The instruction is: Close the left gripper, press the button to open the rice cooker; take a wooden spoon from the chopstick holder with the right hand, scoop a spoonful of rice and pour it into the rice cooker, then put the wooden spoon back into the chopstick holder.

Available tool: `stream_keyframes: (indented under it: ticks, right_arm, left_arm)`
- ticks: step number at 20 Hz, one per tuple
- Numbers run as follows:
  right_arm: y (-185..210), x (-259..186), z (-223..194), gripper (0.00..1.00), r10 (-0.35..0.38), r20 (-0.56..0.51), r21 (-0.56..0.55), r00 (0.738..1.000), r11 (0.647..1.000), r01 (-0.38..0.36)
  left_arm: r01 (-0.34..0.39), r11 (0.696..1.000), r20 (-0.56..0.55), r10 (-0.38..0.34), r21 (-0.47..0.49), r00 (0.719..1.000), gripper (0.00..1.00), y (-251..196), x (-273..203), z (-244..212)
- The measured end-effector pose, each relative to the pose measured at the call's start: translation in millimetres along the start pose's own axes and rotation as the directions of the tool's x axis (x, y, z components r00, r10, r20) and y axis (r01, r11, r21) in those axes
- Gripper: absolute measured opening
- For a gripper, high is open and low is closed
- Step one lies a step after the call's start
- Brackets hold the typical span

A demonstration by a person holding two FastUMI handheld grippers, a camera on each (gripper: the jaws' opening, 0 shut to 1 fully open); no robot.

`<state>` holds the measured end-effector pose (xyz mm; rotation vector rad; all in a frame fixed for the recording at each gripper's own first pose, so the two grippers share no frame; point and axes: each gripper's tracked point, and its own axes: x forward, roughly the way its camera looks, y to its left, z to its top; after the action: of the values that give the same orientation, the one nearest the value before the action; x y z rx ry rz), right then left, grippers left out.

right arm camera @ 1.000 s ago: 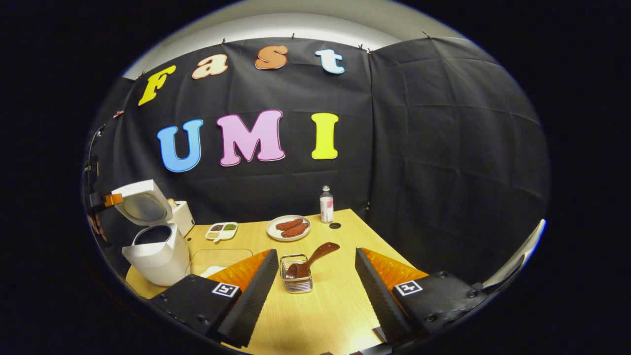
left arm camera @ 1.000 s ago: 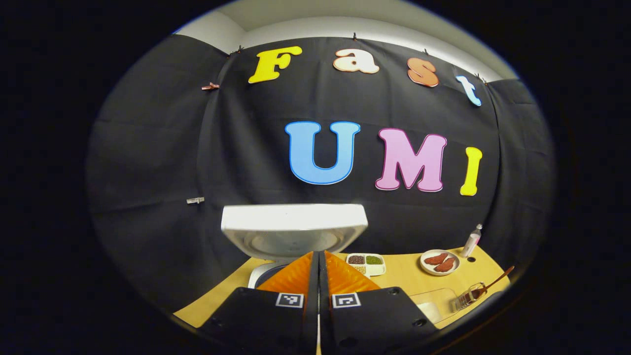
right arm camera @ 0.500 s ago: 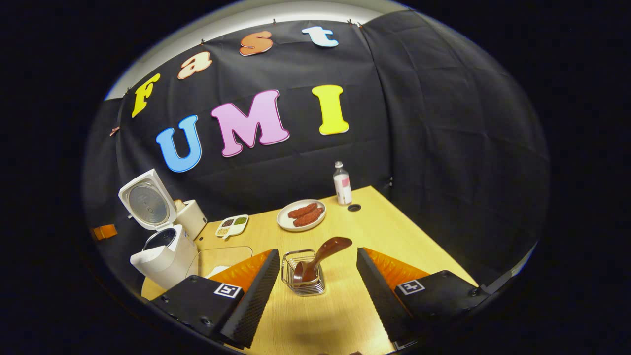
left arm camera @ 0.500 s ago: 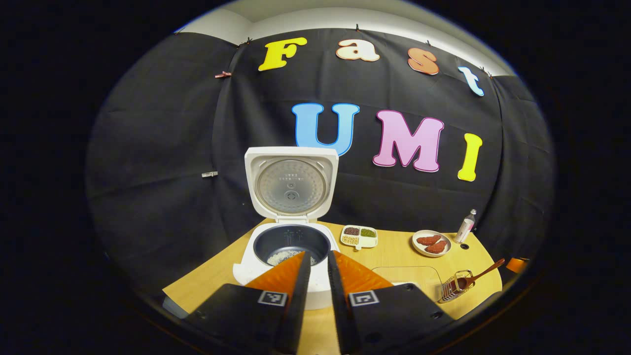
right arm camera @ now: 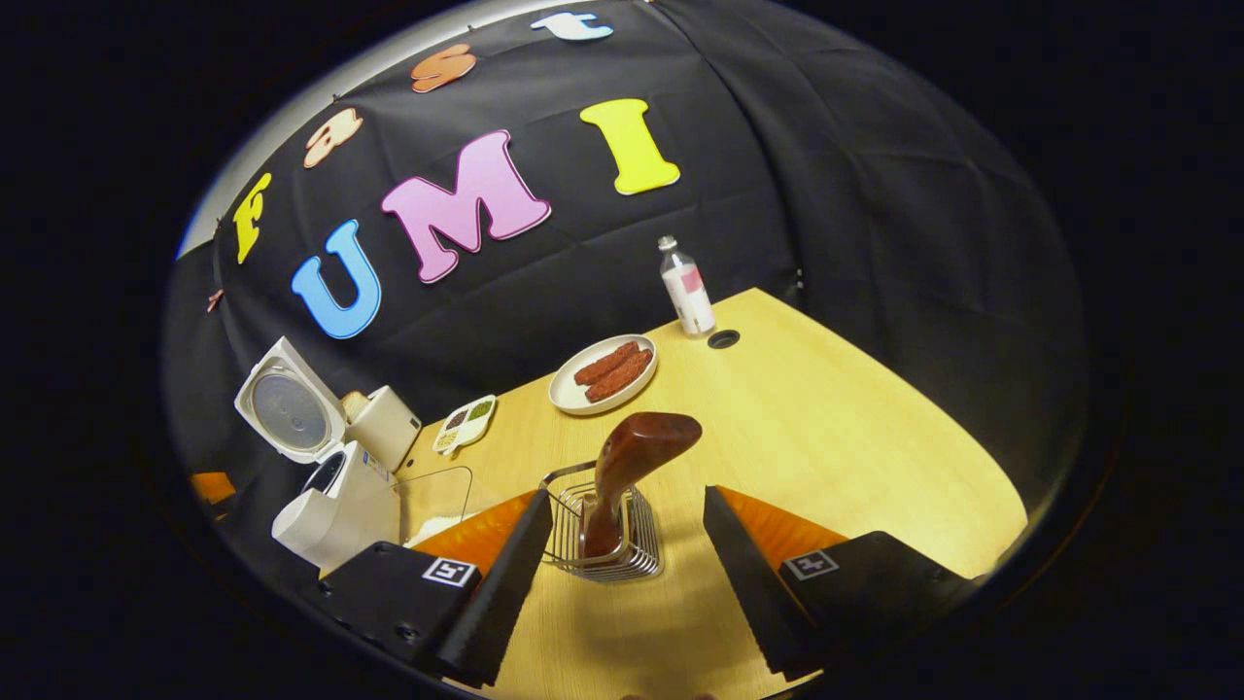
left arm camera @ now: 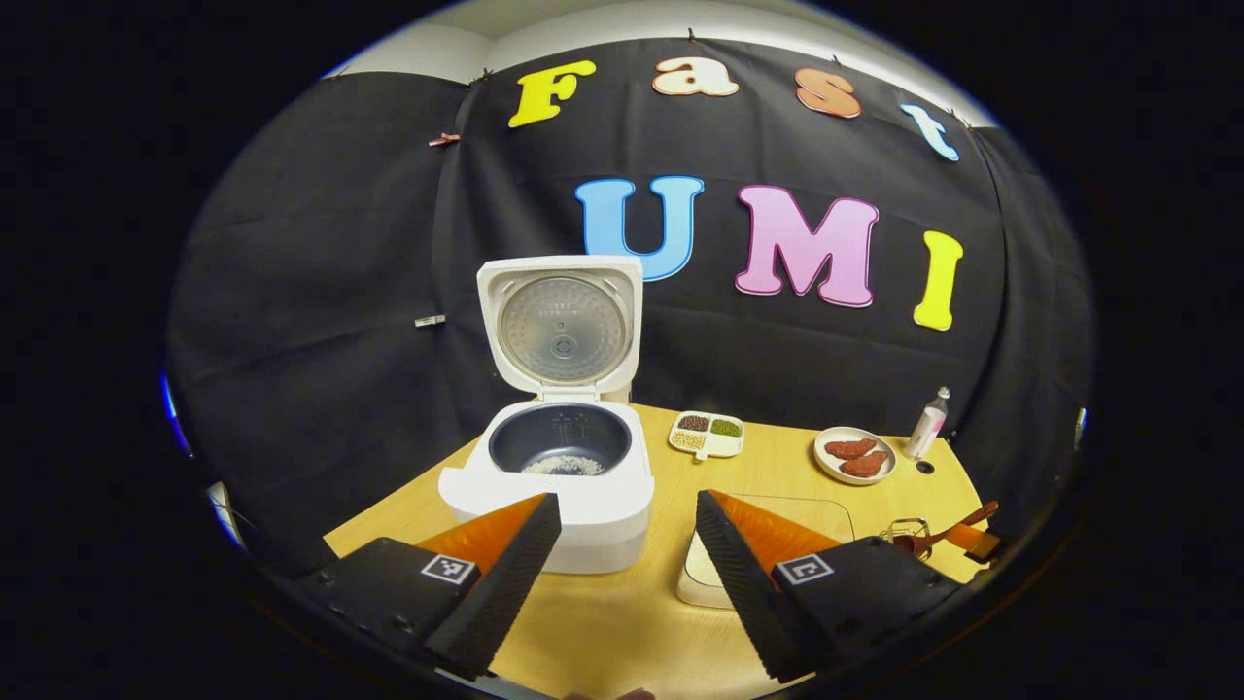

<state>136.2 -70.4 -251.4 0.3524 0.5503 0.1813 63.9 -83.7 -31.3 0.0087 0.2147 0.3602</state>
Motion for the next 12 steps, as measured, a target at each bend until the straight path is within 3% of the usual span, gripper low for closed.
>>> stream_keyframes:
  ticks: [8, 9, 10, 11, 12]
  right_arm:
    - [1.8, 46.1, 9.8, 0.95, 0.000, 0.031, 0.055, 1.000, 0.999, -0.002]
    - [4.1, 48.9, 12.1, 0.88, 0.003, 0.038, 0.076, 0.999, 0.997, -0.006]
    - [5.5, 51.5, 16.8, 0.75, -0.002, 0.048, 0.094, 0.999, 0.996, -0.003]
    - [8.4, 52.6, 21.5, 0.52, 0.001, 0.058, 0.102, 0.998, 0.995, -0.007]
    - [13.1, 54.7, 22.4, 0.46, 0.010, 0.057, 0.100, 0.998, 0.995, -0.016]
  left_arm:
    - [0.014, 0.999, -0.071, -0.011, 0.053, 0.997, 0.96, -26.3, -16.1, -37.9]
    - [0.020, 0.998, -0.073, -0.015, 0.058, 0.997, 0.96, -29.7, -16.0, -41.8]
    - [0.016, 0.998, -0.083, -0.011, 0.068, 0.997, 0.96, -30.6, -15.1, -46.3]
    - [0.016, 0.997, -0.098, -0.009, 0.077, 0.995, 0.96, -31.5, -13.7, -54.7]
    - [0.019, 0.996, -0.109, -0.010, 0.084, 0.994, 0.96, -33.5, -13.0, -60.0]
